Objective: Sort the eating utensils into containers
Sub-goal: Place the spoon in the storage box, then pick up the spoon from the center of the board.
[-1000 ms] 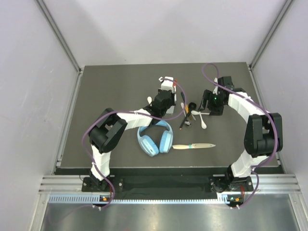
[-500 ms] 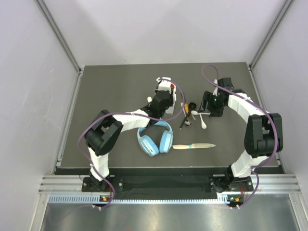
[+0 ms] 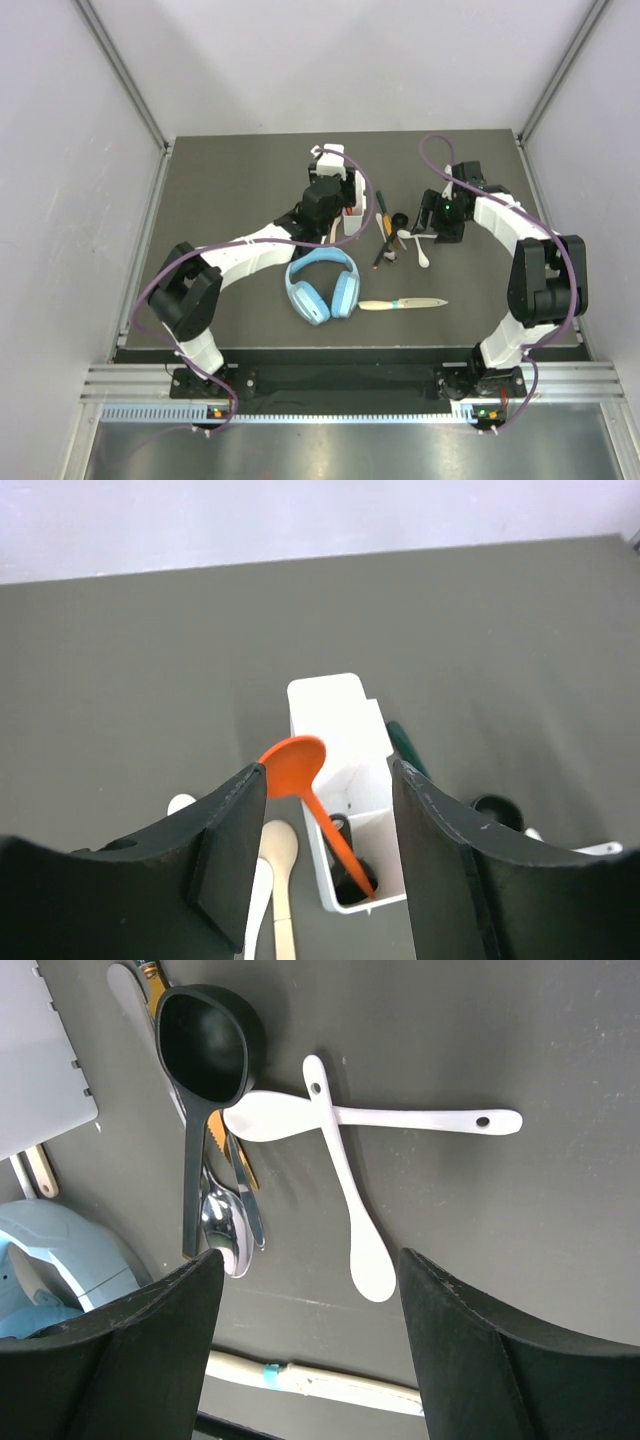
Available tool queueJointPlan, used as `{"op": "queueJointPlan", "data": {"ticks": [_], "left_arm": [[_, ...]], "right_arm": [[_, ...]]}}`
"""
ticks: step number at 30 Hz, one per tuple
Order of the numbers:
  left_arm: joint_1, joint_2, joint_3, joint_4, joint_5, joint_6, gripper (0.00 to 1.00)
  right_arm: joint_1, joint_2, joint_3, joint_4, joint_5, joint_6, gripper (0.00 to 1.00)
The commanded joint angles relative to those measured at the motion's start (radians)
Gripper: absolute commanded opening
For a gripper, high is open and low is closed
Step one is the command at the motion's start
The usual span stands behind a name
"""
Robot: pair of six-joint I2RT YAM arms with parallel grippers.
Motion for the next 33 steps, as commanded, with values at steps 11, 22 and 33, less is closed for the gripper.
{"op": "queueJointPlan", "data": {"ticks": [11,22,33], "left_arm": [[0.054,-0.177,0.113,-0.187,-0.088,-0.013,0.61],[0.191,-0.284,0.142,-0.604,-0.07,-0.214,0.63],[0.241,-0.203,0.116,-0.894,0.096,-0.391,0.64]], "right_arm": [[-0.001,-0.029,0.039,0.025,0.029,-0.005,0.72],[-0.003,-0.066,0.07,0.074,0.048,0.076,0.75],[-0.001,0.006,0.24,-0.021,0.069,0.074,0.75]]}}
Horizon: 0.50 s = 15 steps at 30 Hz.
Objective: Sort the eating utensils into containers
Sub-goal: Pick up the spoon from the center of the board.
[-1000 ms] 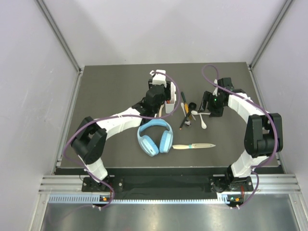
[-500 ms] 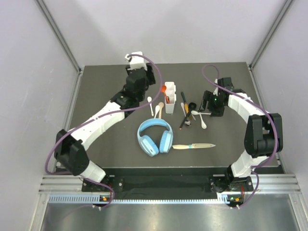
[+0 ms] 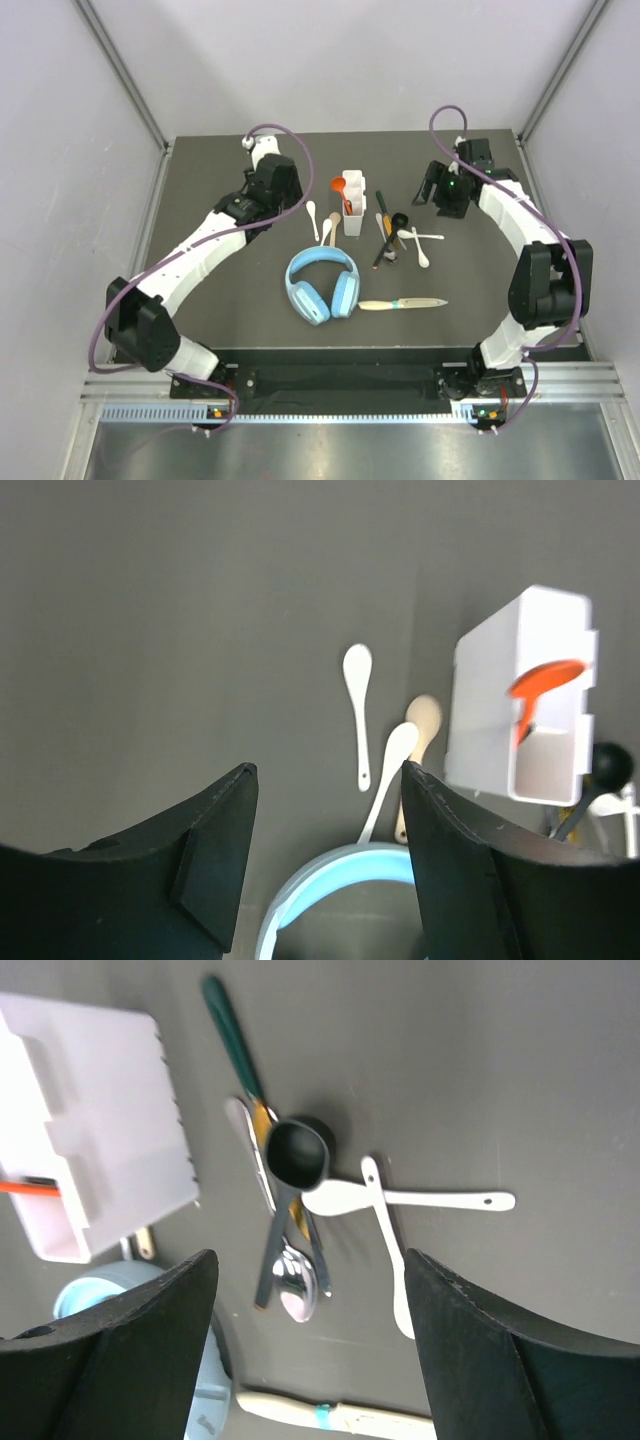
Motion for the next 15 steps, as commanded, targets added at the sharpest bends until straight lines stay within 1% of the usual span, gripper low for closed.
{"op": "queueJointPlan", "data": {"ticks": [1,2,4,5,6,7,8,9,10,11,13,15], "left_arm": [[0.059,0.059,0.007,-0.107,0.096,-0.084,0.64],[0.08,0.073,0.004,-0.099,0.152,-0.09,0.64],[0.119,0.084,-0.014,-0.051,0.208,-0.105,0.64],[0.156,0.107,-0.019,-0.031,0.252,-0.101,0.64],[0.169,0.128,-0.018,-0.017,0.319,-0.09,0.64],[0.182,0.154,0.014,-0.024,0.347,-0.082,0.64],[0.182,0.218,0.042,-0.032,0.376,-0.069,0.63],[0.181,0.254,0.07,-0.043,0.456,-0.029,0.63],[0.181,0.289,0.126,-0.072,0.505,-0.015,0.63],[0.179,0.358,0.149,-0.089,0.533,-0.013,0.63],[0.173,0.416,0.186,-0.083,0.635,-0.012,0.62],[0.16,0.479,0.209,-0.09,0.645,-0.019,0.6]], "right_arm": [[-0.001,0.027,0.102,-0.039,0.024,-0.004,0.75],[-0.001,0.036,0.128,-0.047,0.024,-0.004,0.75],[0.0,0.053,0.148,-0.062,0.013,0.006,0.74],[0.003,0.055,0.159,-0.061,0.01,0.011,0.74],[0.005,0.058,0.165,-0.059,0.009,0.016,0.74],[0.006,0.06,0.166,-0.061,0.004,0.02,0.74],[0.01,0.063,0.174,-0.061,0.001,0.022,0.74],[0.01,0.072,0.179,-0.069,-0.001,0.02,0.74],[0.011,0.078,0.182,-0.075,-0.004,0.019,0.74],[0.011,0.081,0.188,-0.078,-0.007,0.017,0.74],[0.011,0.092,0.194,-0.089,-0.014,0.013,0.74],[0.011,0.095,0.197,-0.096,-0.017,0.009,0.74]]}}
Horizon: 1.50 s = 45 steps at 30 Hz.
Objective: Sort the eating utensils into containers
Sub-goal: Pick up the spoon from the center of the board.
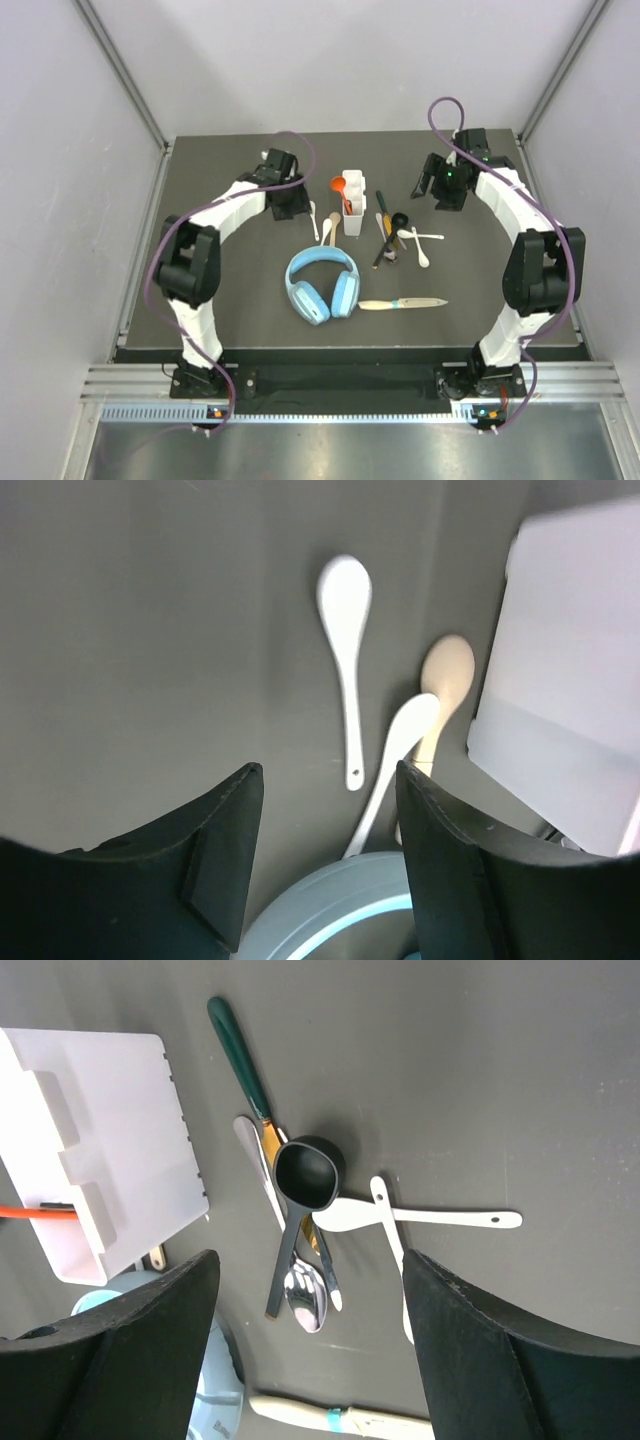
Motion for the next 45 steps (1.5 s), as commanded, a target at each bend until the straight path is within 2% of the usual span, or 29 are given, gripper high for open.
{"op": "queueJointPlan", "data": {"ticks": [1,6,15,21,37,45], "left_arm": [[-0.047,0.097,0.079,-0.011,0.166,0.018,0.6],[-0.07,0.178,0.155,-0.04,0.113,-0.011,0.6],[-0.07,0.234,0.256,-0.117,-0.024,0.021,0.58],[-0.07,0.25,0.291,-0.148,-0.067,0.024,0.57],[-0.07,0.316,0.302,-0.186,-0.076,0.014,0.52],[-0.07,0.385,0.386,-0.209,-0.088,0.024,0.49]], "right_arm": [[0.007,0.007,0.054,-0.024,-0.018,-0.005,0.73],[0.007,0.017,0.054,-0.036,-0.024,-0.011,0.74],[-0.005,0.05,0.064,-0.038,-0.046,-0.019,0.74],[-0.011,0.074,0.074,-0.03,-0.061,-0.012,0.73],[-0.042,0.08,0.045,-0.01,-0.075,-0.015,0.74],[-0.054,0.082,0.042,-0.013,-0.081,-0.015,0.73]]}}
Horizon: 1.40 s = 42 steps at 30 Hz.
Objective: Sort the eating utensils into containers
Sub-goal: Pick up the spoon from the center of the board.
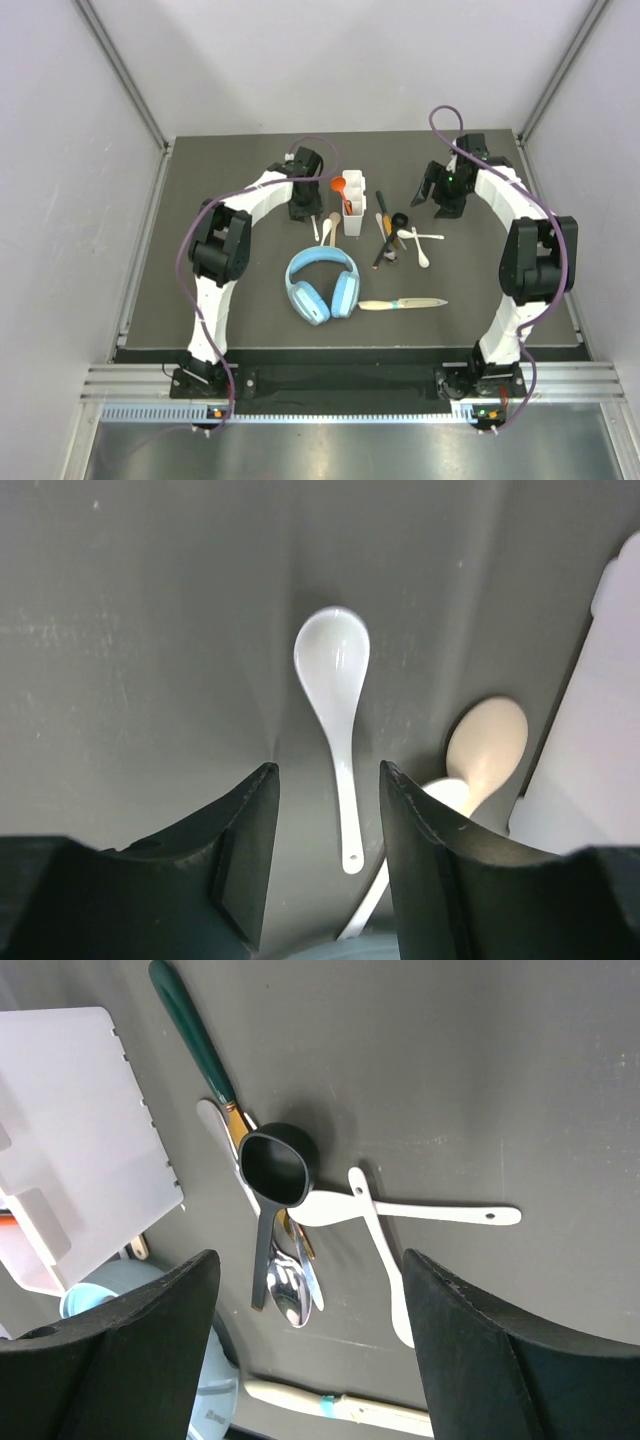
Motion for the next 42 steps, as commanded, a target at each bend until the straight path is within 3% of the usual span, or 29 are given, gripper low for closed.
{"op": "queueJointPlan", "data": {"ticks": [1,4,6,11,15,23,24,25,27,29,33,35,38,39,42], "left_arm": [[0.002,0.063,0.093,-0.05,-0.026,0.015,0.49],[0.004,0.117,0.168,-0.099,-0.049,0.018,0.45],[0.004,0.136,0.19,-0.136,-0.063,0.013,0.37],[0.001,0.11,0.12,-0.144,-0.08,-0.007,0.23],[0.001,0.088,0.087,-0.161,-0.081,-0.004,0.0],[-0.003,0.053,0.066,-0.181,-0.038,0.041,0.0],[-0.001,0.057,0.072,-0.187,-0.02,0.047,0.03],[-0.003,0.059,0.078,-0.193,-0.014,0.053,0.2],[-0.003,0.061,0.081,-0.202,-0.003,0.059,0.38],[-0.004,0.059,0.081,-0.212,0.002,0.062,0.43],[-0.004,0.051,0.078,-0.218,0.032,0.073,0.43],[-0.009,0.05,0.075,-0.216,0.035,0.079,0.4],[-0.01,0.063,0.07,-0.215,0.035,0.085,0.2],[-0.01,0.071,0.072,-0.219,0.037,0.087,0.08],[-0.013,0.085,0.07,-0.228,0.04,0.087,0.0]], "right_arm": [[-0.019,-0.01,0.027,0.027,-0.017,-0.004,0.74],[-0.022,-0.007,0.026,0.029,-0.02,-0.004,0.73],[-0.024,-0.007,0.023,0.03,-0.02,-0.002,0.74],[-0.03,-0.005,0.013,0.032,-0.023,-0.002,0.73],[-0.033,0.0,0.007,0.038,-0.03,0.001,0.73],[-0.036,0.024,0.027,0.037,-0.05,0.01,0.73],[-0.036,0.027,0.029,0.038,-0.05,0.01,0.74],[-0.036,0.029,0.029,0.037,-0.05,0.01,0.74],[-0.038,0.032,0.032,0.037,-0.052,0.009,0.73],[-0.036,0.033,0.035,0.035,-0.052,0.01,0.73],[-0.036,0.035,0.039,0.032,-0.053,0.01,0.73],[-0.038,0.036,0.041,0.031,-0.052,0.01,0.73],[-0.038,0.039,0.041,0.031,-0.053,0.01,0.73],[-0.038,0.039,0.041,0.032,-0.055,0.01,0.73],[-0.038,0.039,0.039,0.032,-0.053,0.01,0.73]]}}
